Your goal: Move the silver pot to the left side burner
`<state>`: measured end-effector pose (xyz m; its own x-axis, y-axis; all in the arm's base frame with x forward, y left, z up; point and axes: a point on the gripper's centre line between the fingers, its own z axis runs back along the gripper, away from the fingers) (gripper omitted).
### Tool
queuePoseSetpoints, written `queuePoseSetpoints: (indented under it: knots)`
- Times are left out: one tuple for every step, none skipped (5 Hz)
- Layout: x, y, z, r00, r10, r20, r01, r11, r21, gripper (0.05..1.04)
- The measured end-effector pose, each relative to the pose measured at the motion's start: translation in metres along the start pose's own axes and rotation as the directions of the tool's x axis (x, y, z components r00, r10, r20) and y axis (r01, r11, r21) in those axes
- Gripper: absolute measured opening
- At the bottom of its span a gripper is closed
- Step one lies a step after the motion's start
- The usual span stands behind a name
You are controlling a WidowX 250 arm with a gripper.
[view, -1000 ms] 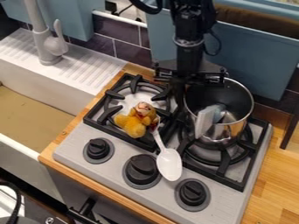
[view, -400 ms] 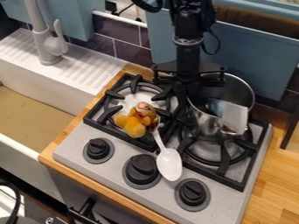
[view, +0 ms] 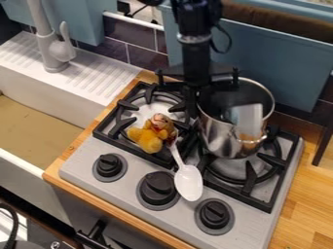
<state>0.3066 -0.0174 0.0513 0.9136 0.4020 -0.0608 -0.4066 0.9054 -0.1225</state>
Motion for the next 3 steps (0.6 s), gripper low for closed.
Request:
queuePoseSetpoints:
  knots:
    - [-0.007, 0.015, 0.006, 1.000, 0.008, -0.008, -0.009, 1.000, -0.020, 0.054]
    - [-0.004, 0.030, 0.025, 0.999, 0.030, 0.020, -0.029, 0.998, -0.050, 0.055]
    - [-0.003, 0.048, 0.029, 0.999, 0.054, 0.004, -0.053, 0.998, -0.045, 0.054]
